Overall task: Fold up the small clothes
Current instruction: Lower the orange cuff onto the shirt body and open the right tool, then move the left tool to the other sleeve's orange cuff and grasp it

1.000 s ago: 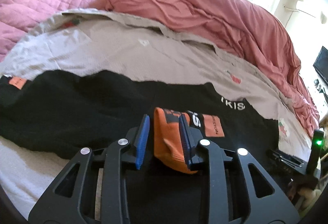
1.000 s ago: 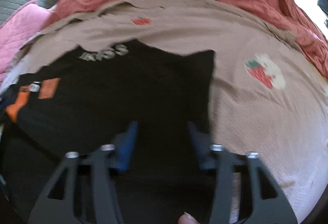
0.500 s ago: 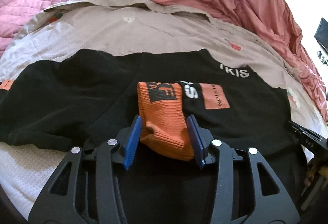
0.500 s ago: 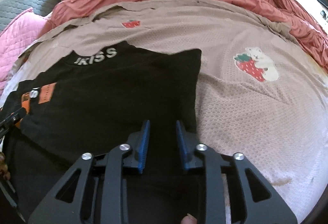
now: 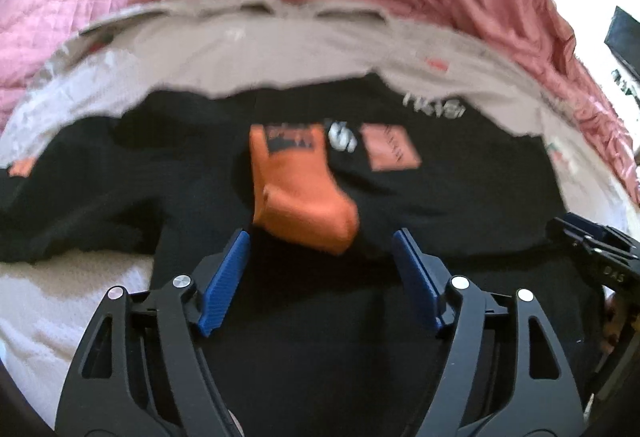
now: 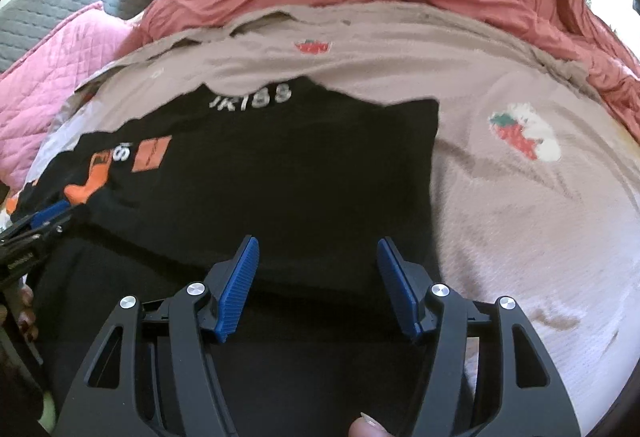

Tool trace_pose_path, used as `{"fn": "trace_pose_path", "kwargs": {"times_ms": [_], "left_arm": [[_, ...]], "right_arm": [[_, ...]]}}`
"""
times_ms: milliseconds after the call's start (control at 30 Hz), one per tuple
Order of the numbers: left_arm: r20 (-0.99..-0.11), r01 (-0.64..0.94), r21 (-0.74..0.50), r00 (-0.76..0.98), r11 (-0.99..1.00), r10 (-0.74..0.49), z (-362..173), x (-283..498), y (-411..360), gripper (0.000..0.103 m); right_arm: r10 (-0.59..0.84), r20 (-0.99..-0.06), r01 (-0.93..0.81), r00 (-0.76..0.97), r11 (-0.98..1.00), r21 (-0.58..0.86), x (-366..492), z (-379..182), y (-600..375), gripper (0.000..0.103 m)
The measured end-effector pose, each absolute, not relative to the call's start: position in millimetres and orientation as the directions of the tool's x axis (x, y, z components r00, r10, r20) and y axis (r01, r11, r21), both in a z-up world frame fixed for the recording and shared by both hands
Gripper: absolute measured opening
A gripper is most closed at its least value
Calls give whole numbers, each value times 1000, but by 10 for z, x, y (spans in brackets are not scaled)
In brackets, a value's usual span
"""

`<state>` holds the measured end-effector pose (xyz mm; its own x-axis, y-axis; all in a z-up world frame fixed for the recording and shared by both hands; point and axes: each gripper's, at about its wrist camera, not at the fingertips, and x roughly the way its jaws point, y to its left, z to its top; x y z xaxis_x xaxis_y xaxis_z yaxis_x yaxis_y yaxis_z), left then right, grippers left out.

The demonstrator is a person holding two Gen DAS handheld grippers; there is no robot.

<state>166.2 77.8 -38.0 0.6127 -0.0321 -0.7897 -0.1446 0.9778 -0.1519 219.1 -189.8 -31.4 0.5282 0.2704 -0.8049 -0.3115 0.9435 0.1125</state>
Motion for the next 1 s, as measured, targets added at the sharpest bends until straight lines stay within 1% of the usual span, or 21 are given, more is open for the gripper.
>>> {"fn": "trace_pose_path", "kwargs": {"times_ms": [100, 200, 267, 333, 400, 500, 567, 633, 733, 833, 1000], "left_arm": [[-790, -151, -181, 611, 972, -52, -412, 1661, 824, 67], [-780, -152, -180, 623, 972, -47, -391, 1621, 832, 67], [-772, -151, -187, 633, 971, -50, -364, 1589, 841, 67], [-761, -151, -195, 647, 969, -52, -320, 1543, 858, 68], [-744, -152, -205, 666, 967, -53, -266, 1483, 881, 70], [-727, -156, -214, 685, 964, -51, -205, 1408, 914, 75], [-718, -161, -214, 694, 963, -44, -178, 1360, 944, 83], [-714, -171, -215, 699, 962, -36, -160, 1319, 982, 88], [-708, -183, -214, 706, 960, -23, -129, 1283, 1019, 92], [-700, -194, -214, 714, 957, -12, -94, 1233, 1057, 93], [-691, -217, -212, 723, 953, 11, -52, 1139, 1154, 93]], "right_arm": [[248, -826, -310, 506, 946, 93, 2201, -413, -1864, 61], [247, -827, -307, 505, 947, 95, 2202, -408, -1860, 62], [252, -825, -307, 505, 946, 101, 2195, -392, -1871, 64], [258, -823, -306, 507, 946, 108, 2180, -375, -1881, 69], [264, -819, -302, 509, 946, 118, 2157, -343, -1896, 70], [274, -815, -304, 511, 944, 127, 2134, -301, -1897, 76], [286, -808, -307, 515, 942, 138, 2110, -259, -1895, 81], [292, -801, -309, 522, 941, 141, 2081, -209, -1878, 88], [308, -789, -320, 532, 936, 149, 2037, -127, -1839, 92], [331, -765, -333, 552, 929, 161, 1979, -14, -1804, 95], [366, -722, -357, 587, 918, 175, 1882, 199, -1742, 96]]}}
